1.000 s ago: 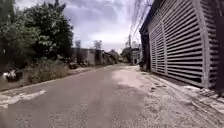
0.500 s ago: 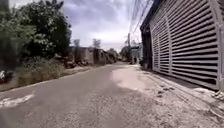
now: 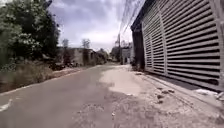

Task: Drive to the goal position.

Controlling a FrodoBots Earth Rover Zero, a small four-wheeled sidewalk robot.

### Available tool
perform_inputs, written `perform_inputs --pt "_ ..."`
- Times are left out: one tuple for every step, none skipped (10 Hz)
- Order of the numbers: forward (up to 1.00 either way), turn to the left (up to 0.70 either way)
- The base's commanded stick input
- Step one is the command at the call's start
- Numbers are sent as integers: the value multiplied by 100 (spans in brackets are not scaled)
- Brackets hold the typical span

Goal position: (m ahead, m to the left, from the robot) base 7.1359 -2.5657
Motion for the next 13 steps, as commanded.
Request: perform_inputs --pt "70 0" --pt "70 0" --pt "70 0" --pt "70 0" --pt "70 0" --pt "70 0" --pt "70 0" --pt "70 0" --pt "70 0" --pt "70 0" --pt "70 0" --pt "70 0" --pt "70 0"
